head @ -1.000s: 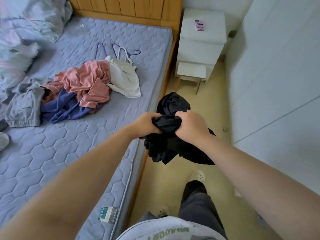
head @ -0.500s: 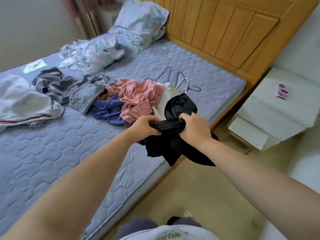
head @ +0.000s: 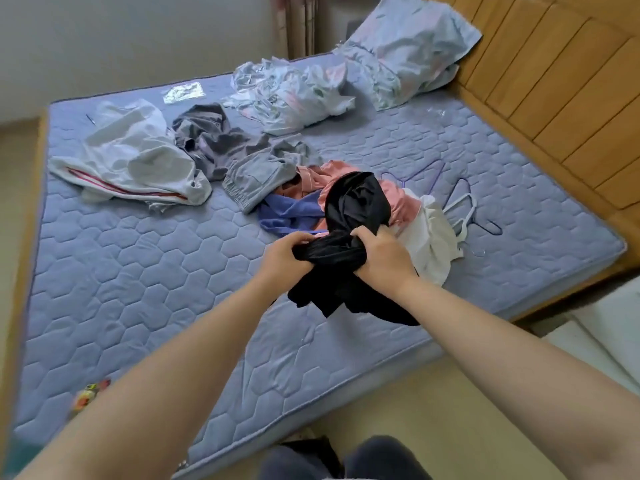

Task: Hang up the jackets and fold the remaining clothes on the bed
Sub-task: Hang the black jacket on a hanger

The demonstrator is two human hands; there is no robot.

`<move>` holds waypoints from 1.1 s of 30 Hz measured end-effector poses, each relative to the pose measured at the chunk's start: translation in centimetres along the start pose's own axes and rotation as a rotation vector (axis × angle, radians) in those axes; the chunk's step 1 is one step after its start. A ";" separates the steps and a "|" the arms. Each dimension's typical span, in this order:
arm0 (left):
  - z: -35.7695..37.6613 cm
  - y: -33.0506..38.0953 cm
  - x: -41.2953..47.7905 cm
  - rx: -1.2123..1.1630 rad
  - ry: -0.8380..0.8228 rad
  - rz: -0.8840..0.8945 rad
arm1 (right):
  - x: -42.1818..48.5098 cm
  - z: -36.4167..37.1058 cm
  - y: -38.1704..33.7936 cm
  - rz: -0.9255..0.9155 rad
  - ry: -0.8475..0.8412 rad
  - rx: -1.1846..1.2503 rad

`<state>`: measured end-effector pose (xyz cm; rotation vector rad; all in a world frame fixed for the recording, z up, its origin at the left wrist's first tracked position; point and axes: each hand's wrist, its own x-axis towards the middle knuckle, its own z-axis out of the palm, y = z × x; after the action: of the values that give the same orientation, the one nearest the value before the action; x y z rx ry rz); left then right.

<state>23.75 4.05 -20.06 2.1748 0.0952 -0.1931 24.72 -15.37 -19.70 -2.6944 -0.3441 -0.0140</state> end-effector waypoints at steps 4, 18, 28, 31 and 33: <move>1.1 -5.5 2.7 0.008 -0.104 -0.177 | 2.4 4.9 1.8 0.102 -0.400 -0.028; 15.2 -17.7 7.1 -0.092 -0.072 -0.659 | 4.5 18.8 13.8 0.196 -0.703 -0.048; 24.8 -21.1 7.5 -0.389 -0.375 -0.885 | 4.4 27.4 19.4 0.381 -0.742 0.197; 26.4 -22.0 6.7 -0.388 -0.329 -0.877 | 5.9 29.7 19.2 0.487 -0.619 0.300; 26.5 -22.2 6.3 -0.396 -0.269 -0.871 | 6.9 30.6 18.8 0.504 -0.627 0.317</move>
<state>24.10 -4.91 -54.04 1.5732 0.8515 -0.8726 34.71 -17.73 -54.78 -2.3300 0.1574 0.9556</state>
